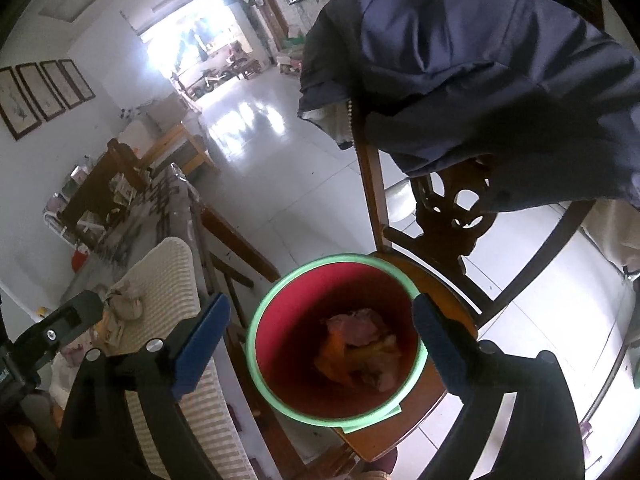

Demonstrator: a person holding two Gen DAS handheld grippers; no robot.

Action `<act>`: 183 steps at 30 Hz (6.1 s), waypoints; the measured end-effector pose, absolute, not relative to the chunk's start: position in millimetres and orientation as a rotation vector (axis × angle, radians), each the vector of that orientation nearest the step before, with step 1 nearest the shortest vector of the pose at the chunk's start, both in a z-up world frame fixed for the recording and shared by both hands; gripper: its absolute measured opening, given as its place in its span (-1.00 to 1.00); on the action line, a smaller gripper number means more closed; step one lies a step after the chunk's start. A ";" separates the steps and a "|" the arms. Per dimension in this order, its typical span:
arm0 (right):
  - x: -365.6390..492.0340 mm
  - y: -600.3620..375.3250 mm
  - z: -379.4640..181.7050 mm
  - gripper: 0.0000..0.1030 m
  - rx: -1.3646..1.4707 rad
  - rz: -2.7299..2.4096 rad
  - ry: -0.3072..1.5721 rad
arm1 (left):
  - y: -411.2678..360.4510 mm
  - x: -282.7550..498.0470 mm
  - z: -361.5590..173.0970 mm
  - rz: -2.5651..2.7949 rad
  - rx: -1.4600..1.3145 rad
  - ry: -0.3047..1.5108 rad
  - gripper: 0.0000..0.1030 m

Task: Collect trash
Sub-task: 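Carry the bag and floral paper to the red bin and open both tools, then grasp the crumpled floral paper scrap with the right tool while the left approaches the milk carton, then grasp and lift the white milk carton with the left tool while the right holds the scrap, then carry the carton and scrap over the red bin and open both tools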

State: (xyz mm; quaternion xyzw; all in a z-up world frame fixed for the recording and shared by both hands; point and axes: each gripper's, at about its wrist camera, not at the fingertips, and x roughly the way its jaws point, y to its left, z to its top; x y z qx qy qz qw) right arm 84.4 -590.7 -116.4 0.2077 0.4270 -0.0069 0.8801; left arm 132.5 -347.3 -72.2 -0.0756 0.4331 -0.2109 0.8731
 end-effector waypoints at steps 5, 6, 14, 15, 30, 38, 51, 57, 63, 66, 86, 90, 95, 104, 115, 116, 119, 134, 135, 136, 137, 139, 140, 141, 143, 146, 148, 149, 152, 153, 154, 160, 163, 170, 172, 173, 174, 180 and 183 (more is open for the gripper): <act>82.7 -575.1 -110.5 0.74 0.440 0.010 0.881 | -329.4 118.8 -60.1 -0.418 -0.157 0.869 0.67; 83.8 -569.4 -109.8 0.74 0.435 0.020 0.882 | -323.6 114.7 -57.6 -0.412 -0.158 0.861 0.67; 86.2 -496.5 -103.4 0.74 0.352 0.142 0.914 | -263.9 88.0 -49.1 -0.340 -0.183 0.819 0.68; 85.8 -487.0 -103.2 0.74 0.337 0.154 0.919 | -251.0 84.6 -48.6 -0.324 -0.195 0.817 0.67; 44.9 -291.0 -116.9 0.74 0.093 0.500 1.099 | -36.6 19.4 -78.4 -0.038 -0.301 0.863 0.68; -20.0 -172.1 -146.6 0.75 -0.067 0.830 1.254 | 45.4 -7.0 -108.3 0.065 -0.356 0.930 0.67; -59.5 -83.1 -204.5 -0.05 -0.133 0.956 1.420 | 82.4 -15.2 -133.1 0.051 -0.415 0.979 0.68; -56.1 -99.5 -190.8 -0.32 -0.054 0.855 1.333 | 87.7 4.4 -156.9 0.055 -0.454 1.021 0.67; -47.2 -128.5 -177.1 -0.31 0.042 0.713 1.255 | 88.4 33.4 -188.0 0.095 -0.511 1.091 0.67; -47.7 -137.5 -175.5 -0.30 0.076 0.675 1.243 | 85.3 47.7 -198.5 0.128 -0.509 1.114 0.67; -33.2 -164.7 -169.4 -0.27 0.135 0.617 1.218 | 81.4 -7.7 -187.4 -0.004 -0.377 1.177 0.17; -29.6 -161.7 -168.8 -0.27 0.135 0.622 1.210 | 88.7 -13.9 -194.2 0.017 -0.422 1.181 0.17; -30.7 -161.2 -163.6 -0.27 0.119 0.628 1.178 | 91.7 -18.1 -187.7 0.033 -0.446 1.142 0.28; -31.5 -169.0 -157.7 -0.27 0.133 0.619 1.151 | 91.3 -19.3 -189.2 0.072 -0.448 1.138 0.29; -25.2 -172.0 -158.2 -0.27 0.137 0.632 1.147 | 87.9 -13.3 -198.5 0.101 -0.453 1.164 0.29; -24.7 -171.1 -158.1 -0.27 0.134 0.637 1.147 | 87.6 -13.9 -198.6 0.103 -0.453 1.163 0.29; -24.5 -168.3 -157.7 -0.27 0.126 0.653 1.147 | 86.9 -15.6 -198.5 0.119 -0.449 1.163 0.42; -27.9 -183.2 -159.1 -0.27 0.158 0.637 1.153 | 75.0 -9.5 -195.5 0.189 -0.368 1.121 0.66; -28.0 -184.5 -158.6 -0.26 0.160 0.635 1.151 | 74.1 -9.0 -195.7 0.191 -0.359 1.121 0.52; -28.1 -185.0 -158.1 -0.26 0.161 0.632 1.150 | 73.7 -9.4 -196.0 0.195 -0.349 1.124 0.38; -28.0 -186.2 -157.5 -0.26 0.164 0.629 1.148 | 72.7 -9.0 -196.2 0.195 -0.340 1.131 0.08; -26.8 -188.1 -156.3 -0.26 0.172 0.626 1.145 | 73.7 -11.6 -194.2 0.194 -0.341 1.127 0.06; -26.2 -188.6 -155.6 -0.26 0.173 0.627 1.143 | 74.1 -13.6 -191.7 0.193 -0.343 1.117 0.06; -25.4 -189.2 -154.6 -0.26 0.174 0.628 1.139 | 73.7 -15.4 -187.9 0.190 -0.342 1.106 0.06; -24.1 -190.2 -152.9 -0.26 0.176 0.631 1.134 | 72.3 -18.4 -179.8 0.189 -0.336 1.085 0.06; -20.4 -194.3 -147.5 -0.26 0.183 0.630 1.112 | 69.5 -22.2 -161.1 0.196 -0.329 1.032 0.06; -16.3 -201.7 -142.0 -0.26 0.191 0.620 1.086 | 66.3 -24.8 -145.5 0.205 -0.317 0.986 0.06; -13.2 -207.2 -138.2 -0.26 0.195 0.611 1.069 | 63.2 -24.8 -136.2 0.207 -0.311 0.957 0.06; -2.0 -223.3 -129.3 -0.26 0.210 0.593 1.035 | 55.1 -23.6 -118.3 0.206 -0.313 0.910 0.06; 1.6 -228.2 -126.6 -0.26 0.215 0.589 1.026 | 49.4 -22.1 -111.3 0.201 -0.311 0.892 0.06; 6.4 -234.5 -123.2 -0.26 0.219 0.585 1.015 | 44.3 -20.0 -106.4 0.197 -0.307 0.878 0.06; 30.7 -266.7 -108.7 -0.26 0.222 0.576 0.973 | 0.3 -0.4 -78.0 0.151 -0.288 0.816 0.06; 41.2 -282.8 -104.3 -0.26 0.222 0.577 0.959 | -19.8 14.0 -67.6 0.127 -0.288 0.791 0.06; 63.9 -321.7 -96.2 -0.26 0.226 0.567 0.929 | -71.8 41.5 -49.0 0.084 -0.262 0.741 0.06; 68.0 -329.5 -96.1 -0.26 0.229 0.563 0.927 | -83.4 46.7 -47.3 0.079 -0.260 0.739 0.06; 71.5 -336.2 -96.5 -0.26 0.235 0.560 0.926 | -91.3 50.2 -47.0 0.073 -0.261 0.742 0.06; 73.0 -341.1 -96.1 -0.26 0.239 0.558 0.926 | -94.8 51.8 -47.3 0.070 -0.262 0.744 0.06; 84.4 -372.4 -96.2 -0.26 0.265 0.540 0.924 | -129.2 59.2 -44.2 0.039 -0.241 0.758 0.06; 88.0 -387.8 -94.5 -0.26 0.275 0.527 0.912 | -145.4 62.7 -43.8 0.019 -0.235 0.762 0.06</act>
